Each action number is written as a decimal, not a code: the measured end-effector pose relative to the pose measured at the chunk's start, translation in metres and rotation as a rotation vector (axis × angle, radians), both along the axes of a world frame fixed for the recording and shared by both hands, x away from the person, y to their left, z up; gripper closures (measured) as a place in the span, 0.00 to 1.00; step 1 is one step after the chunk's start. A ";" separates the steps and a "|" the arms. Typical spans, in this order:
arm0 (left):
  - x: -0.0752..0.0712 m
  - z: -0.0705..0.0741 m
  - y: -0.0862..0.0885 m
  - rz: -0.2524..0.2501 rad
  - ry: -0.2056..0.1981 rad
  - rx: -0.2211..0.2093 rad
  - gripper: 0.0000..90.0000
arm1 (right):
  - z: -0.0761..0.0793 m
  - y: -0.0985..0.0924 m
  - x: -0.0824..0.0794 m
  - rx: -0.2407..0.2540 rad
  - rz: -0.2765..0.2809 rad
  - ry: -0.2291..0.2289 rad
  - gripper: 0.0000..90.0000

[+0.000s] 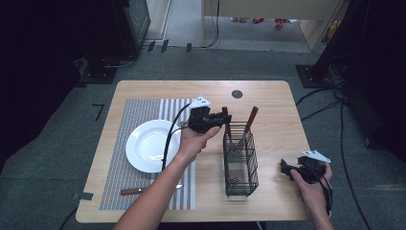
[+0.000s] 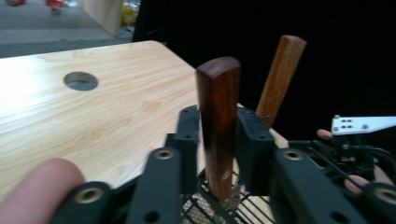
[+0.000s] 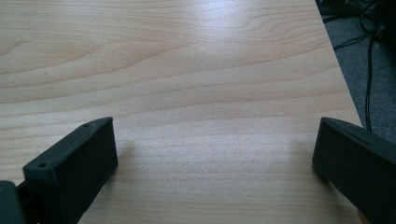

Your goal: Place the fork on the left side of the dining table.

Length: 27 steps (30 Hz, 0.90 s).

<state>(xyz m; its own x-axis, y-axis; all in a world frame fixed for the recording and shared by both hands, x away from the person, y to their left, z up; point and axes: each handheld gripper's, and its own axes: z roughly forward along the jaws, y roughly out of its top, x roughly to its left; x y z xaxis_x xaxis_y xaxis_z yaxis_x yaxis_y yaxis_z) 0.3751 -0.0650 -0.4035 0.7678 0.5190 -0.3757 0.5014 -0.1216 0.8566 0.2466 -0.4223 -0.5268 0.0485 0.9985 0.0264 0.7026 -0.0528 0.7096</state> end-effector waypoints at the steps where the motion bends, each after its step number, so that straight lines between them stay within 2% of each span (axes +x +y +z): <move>1: 0.000 0.001 0.000 0.001 0.001 0.006 0.83 | 0.000 0.000 0.000 0.000 0.000 0.000 0.00; 4: -0.003 0.005 -0.001 -0.001 -0.014 -0.004 0.85 | 0.000 0.000 0.000 0.000 0.002 0.000 0.00; 8: -0.008 0.014 -0.003 0.000 -0.071 0.011 0.86 | 0.000 0.000 0.000 0.000 0.003 -0.001 0.00; 12: -0.012 0.019 -0.002 -0.003 -0.097 0.006 0.86 | 0.000 0.000 0.000 -0.001 0.005 -0.001 0.00; 18: -0.024 0.031 -0.005 -0.002 -0.187 0.044 0.86 | 0.000 0.000 0.000 -0.001 0.006 -0.001 0.00; 27: -0.025 0.038 -0.004 -0.013 -0.184 0.018 0.86 | 0.000 0.000 0.000 -0.001 0.007 -0.001 0.00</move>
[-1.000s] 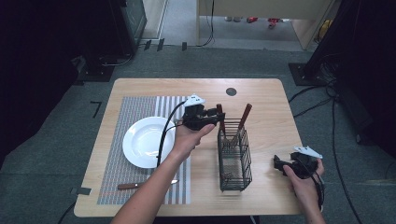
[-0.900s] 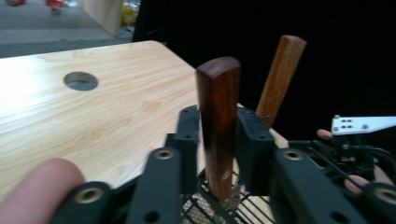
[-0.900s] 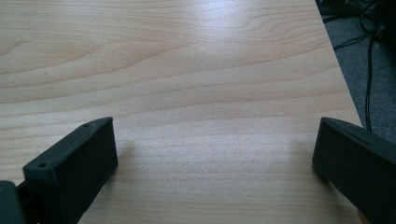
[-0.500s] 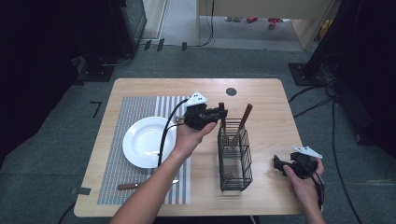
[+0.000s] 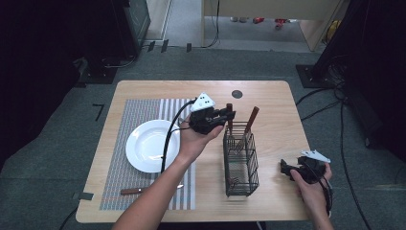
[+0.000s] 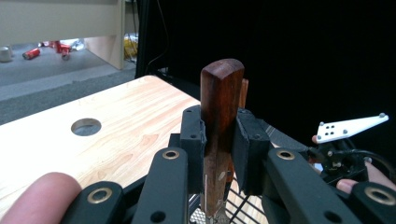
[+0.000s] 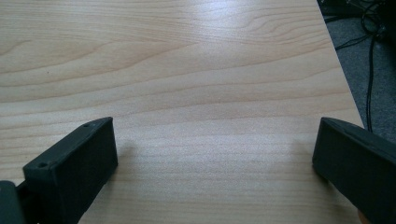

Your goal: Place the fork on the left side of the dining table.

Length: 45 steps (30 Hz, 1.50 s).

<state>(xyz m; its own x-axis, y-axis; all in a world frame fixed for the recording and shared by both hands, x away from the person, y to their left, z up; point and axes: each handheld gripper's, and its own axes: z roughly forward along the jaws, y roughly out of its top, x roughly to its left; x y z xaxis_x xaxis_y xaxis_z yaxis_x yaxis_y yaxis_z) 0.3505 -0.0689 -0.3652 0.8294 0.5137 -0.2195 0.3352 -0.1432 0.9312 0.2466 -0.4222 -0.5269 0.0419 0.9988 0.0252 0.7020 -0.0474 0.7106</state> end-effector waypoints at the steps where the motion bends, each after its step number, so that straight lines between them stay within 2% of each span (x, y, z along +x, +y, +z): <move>1: 0.000 0.001 0.001 0.000 0.002 -0.007 0.86 | 0.000 0.000 0.000 0.000 0.000 0.000 0.00; 3: -0.001 0.003 0.001 0.004 0.000 -0.014 0.86 | 0.000 0.000 0.000 0.000 0.001 0.000 0.00; 7: -0.005 0.012 0.002 0.016 -0.033 -0.021 0.86 | 0.000 0.000 0.000 0.000 0.001 0.000 0.00; 22: -0.006 0.043 0.019 0.037 -0.047 -0.111 0.86 | 0.000 0.000 0.000 0.000 0.001 0.000 0.00; 30: -0.002 0.059 0.033 0.084 -0.054 -0.183 0.86 | 0.000 0.000 0.000 0.000 0.001 0.000 0.00; 35: 0.002 0.066 0.044 0.130 -0.061 -0.204 0.86 | 0.000 0.000 0.000 0.000 0.003 0.000 0.00; 37: 0.004 0.067 0.046 0.140 -0.064 -0.207 0.86 | 0.000 0.000 0.000 0.000 0.003 0.000 0.00; 40: 0.010 0.067 0.057 0.187 -0.069 -0.226 0.86 | 0.000 0.000 0.000 0.000 0.003 0.000 0.00; 44: 0.014 0.065 0.064 0.205 -0.067 -0.237 0.86 | 0.000 0.000 0.000 0.000 0.003 0.001 0.00; 45: 0.017 0.063 0.069 0.217 -0.062 -0.252 0.86 | 0.000 0.000 0.000 0.000 0.002 0.000 0.00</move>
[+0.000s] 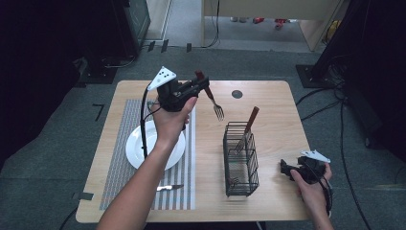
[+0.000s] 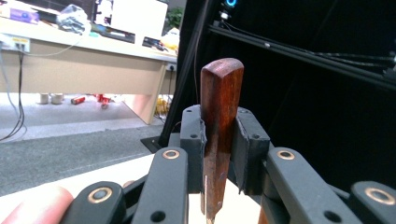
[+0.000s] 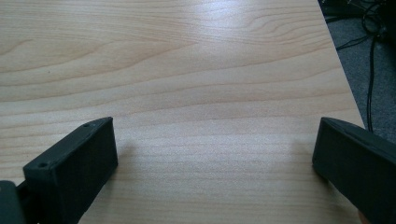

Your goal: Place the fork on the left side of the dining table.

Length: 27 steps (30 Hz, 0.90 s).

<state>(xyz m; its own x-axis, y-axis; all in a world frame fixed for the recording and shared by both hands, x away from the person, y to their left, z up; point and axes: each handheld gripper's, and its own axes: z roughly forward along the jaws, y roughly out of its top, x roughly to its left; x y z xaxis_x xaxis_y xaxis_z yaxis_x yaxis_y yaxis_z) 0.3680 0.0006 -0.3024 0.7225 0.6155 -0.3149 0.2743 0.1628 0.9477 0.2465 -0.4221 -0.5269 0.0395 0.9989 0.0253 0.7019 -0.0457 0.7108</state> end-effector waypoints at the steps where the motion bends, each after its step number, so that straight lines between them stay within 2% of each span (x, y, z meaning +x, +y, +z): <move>1: 0.000 0.000 0.000 0.000 0.000 0.000 0.86 | 0.000 0.000 0.000 0.000 0.000 0.000 0.00; 2: 0.004 -0.002 0.006 0.023 0.006 -0.010 0.86 | 0.000 0.000 0.000 0.000 0.001 0.001 0.00; 5: 0.007 -0.005 0.011 0.040 0.012 -0.019 0.86 | 0.000 0.000 0.000 0.000 0.001 0.001 0.00; 8: 0.015 -0.011 0.023 0.087 0.034 -0.040 0.86 | 0.000 0.000 0.000 -0.001 0.001 0.001 0.00; 13: 0.023 -0.020 0.033 0.136 0.048 -0.044 0.86 | 0.000 0.000 0.000 0.000 0.000 0.002 0.00; 23: 0.048 -0.057 0.065 0.252 0.156 -0.129 0.86 | 0.000 0.000 0.000 0.000 0.000 0.001 0.00; 27: 0.057 -0.071 0.077 0.305 0.199 -0.146 0.86 | 0.000 0.000 0.000 0.000 0.000 0.001 0.00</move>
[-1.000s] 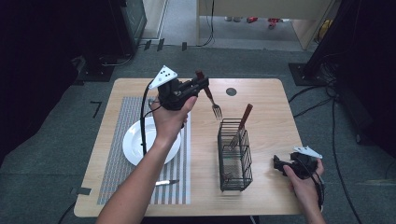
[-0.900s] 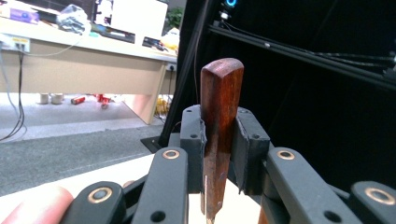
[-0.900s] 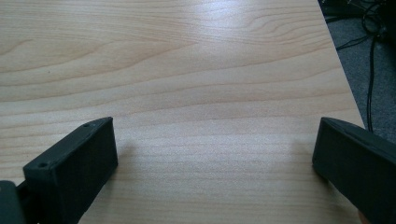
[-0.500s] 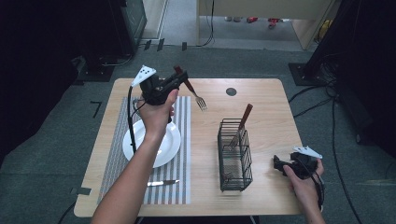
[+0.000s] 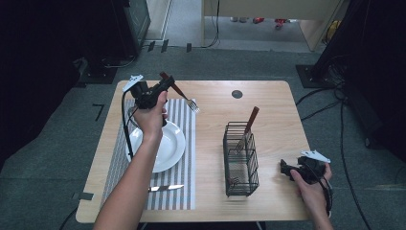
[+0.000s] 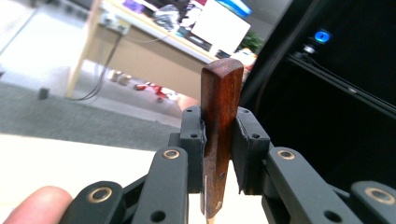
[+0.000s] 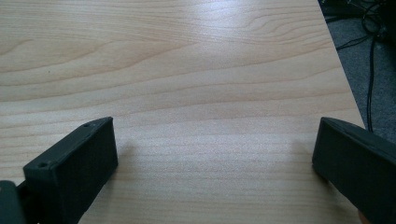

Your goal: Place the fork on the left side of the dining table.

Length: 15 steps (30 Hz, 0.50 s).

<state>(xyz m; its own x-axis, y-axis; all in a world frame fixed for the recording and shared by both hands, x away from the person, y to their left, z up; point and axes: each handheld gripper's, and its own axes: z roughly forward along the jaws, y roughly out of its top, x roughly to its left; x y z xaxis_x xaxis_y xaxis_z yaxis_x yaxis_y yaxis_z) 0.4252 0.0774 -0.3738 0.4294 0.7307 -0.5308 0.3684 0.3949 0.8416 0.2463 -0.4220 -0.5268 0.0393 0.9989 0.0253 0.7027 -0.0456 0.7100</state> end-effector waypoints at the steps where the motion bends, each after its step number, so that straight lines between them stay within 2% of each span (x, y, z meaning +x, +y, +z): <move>1: 0.003 -0.006 0.004 0.017 0.023 -0.014 0.86 | 0.000 0.000 0.000 0.000 0.001 0.000 0.00; 3: 0.007 -0.014 0.011 0.047 0.054 -0.033 0.86 | 0.000 0.000 0.000 -0.001 0.001 0.000 0.00; 4: 0.007 -0.014 0.011 0.047 0.054 -0.033 0.86 | 0.000 0.000 0.000 -0.001 0.001 0.000 0.00; 5: 0.011 -0.023 0.018 0.078 0.086 -0.064 0.86 | 0.000 0.000 0.000 0.000 0.000 0.000 0.00; 6: 0.011 -0.023 0.018 0.078 0.086 -0.064 0.86 | 0.000 0.000 0.000 -0.001 0.000 0.000 0.00; 7: 0.015 -0.033 0.026 0.108 0.118 -0.092 0.86 | 0.000 0.000 0.000 0.000 0.000 0.000 0.00; 9: 0.020 -0.043 0.035 0.150 0.149 -0.118 0.86 | 0.000 0.000 0.000 -0.001 0.001 0.000 0.00; 11: 0.021 -0.047 0.038 0.164 0.160 -0.125 0.86 | 0.000 0.000 0.000 0.000 0.000 0.000 0.00; 12: 0.023 -0.053 0.043 0.182 0.176 -0.147 0.86 | 0.000 0.000 0.000 0.000 0.000 0.000 0.00; 13: 0.026 -0.063 0.049 0.195 0.197 -0.187 0.86 | 0.000 0.000 0.000 -0.001 0.001 0.000 0.00; 14: 0.026 -0.063 0.049 0.195 0.197 -0.187 0.86 | 0.000 0.000 0.000 0.000 0.000 0.000 0.00; 15: 0.028 -0.072 0.053 0.209 0.223 -0.214 0.86 | 0.000 0.000 0.000 0.000 0.000 0.000 0.00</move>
<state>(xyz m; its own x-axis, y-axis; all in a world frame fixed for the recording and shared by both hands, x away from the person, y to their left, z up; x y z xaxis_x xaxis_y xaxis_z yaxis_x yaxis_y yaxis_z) 0.4534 0.1305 -0.4456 0.1395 0.6526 -0.7448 0.4265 0.6392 0.6399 0.2463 -0.4220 -0.5268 0.0392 0.9989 0.0251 0.7027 -0.0454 0.7101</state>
